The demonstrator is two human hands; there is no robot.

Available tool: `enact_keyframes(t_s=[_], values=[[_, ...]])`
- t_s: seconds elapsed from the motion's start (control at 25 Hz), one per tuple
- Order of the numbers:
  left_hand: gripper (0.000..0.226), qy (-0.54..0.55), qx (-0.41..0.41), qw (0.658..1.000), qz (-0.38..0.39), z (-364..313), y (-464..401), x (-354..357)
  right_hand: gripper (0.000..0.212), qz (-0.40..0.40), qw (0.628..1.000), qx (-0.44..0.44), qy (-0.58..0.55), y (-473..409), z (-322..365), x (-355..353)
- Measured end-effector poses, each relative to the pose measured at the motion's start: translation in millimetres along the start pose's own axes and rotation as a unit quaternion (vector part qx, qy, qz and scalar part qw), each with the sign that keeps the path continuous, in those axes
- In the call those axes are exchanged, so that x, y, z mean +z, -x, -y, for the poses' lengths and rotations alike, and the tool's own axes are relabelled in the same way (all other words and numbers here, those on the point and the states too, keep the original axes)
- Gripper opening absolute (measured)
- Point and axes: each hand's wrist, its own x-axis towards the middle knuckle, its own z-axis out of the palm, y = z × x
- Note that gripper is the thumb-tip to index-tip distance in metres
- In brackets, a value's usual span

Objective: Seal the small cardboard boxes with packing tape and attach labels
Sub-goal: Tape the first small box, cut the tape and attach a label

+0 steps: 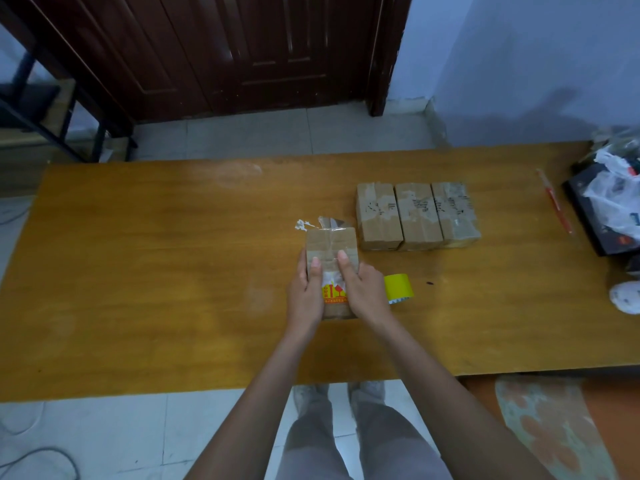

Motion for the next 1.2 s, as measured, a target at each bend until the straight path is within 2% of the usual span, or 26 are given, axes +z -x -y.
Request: enact_keyframes(t_s=[0.16, 0.28, 0.36, 0.48, 0.6, 0.8, 1.0, 1.12, 1.2], values=[[0.047, 0.02, -0.038, 0.998, 0.047, 0, -6, -7, 0.047, 0.042, 0.993, 0.076, -0.085, 1, 2, -3], [0.031, 0.101, -0.111, 0.987, 0.058, -8, -16, -14, 0.047, 0.078, 0.964, 0.14, -0.211, -2, 12, -6], [0.035, 0.129, -0.125, 0.983, 0.038, -13, -19, -17, 0.044, 0.09, 0.949, 0.132, -0.27, -3, 16, -8], [0.06, 0.198, -0.172, 0.963, 0.067, -14, -18, -14, 0.047, 0.087, 0.936, 0.128, -0.316, -5, 17, -9], [0.061, 0.249, -0.208, 0.944, 0.056, -8, -17, -12, 0.048, 0.06, 0.924, 0.137, -0.353, -4, 14, -7], [0.063, 0.251, -0.224, 0.939, 0.067, -3, -14, -14, 0.027, 0.032, 0.908, 0.127, -0.399, -6, 10, 0], [0.068, 0.237, -0.237, 0.94, 0.066, 4, -7, -16, 0.026, 0.002, 0.921, 0.137, -0.364, -2, -3, 5], [0.074, 0.227, -0.24, 0.943, 0.047, 11, 3, -21, 0.032, 0.025, 0.973, 0.115, -0.197, 1, -9, 4], [0.068, 0.199, -0.239, 0.95, 0.008, 20, 4, -31, 0.027, 0.023, 0.998, 0.04, -0.053, 1, -15, -8]])
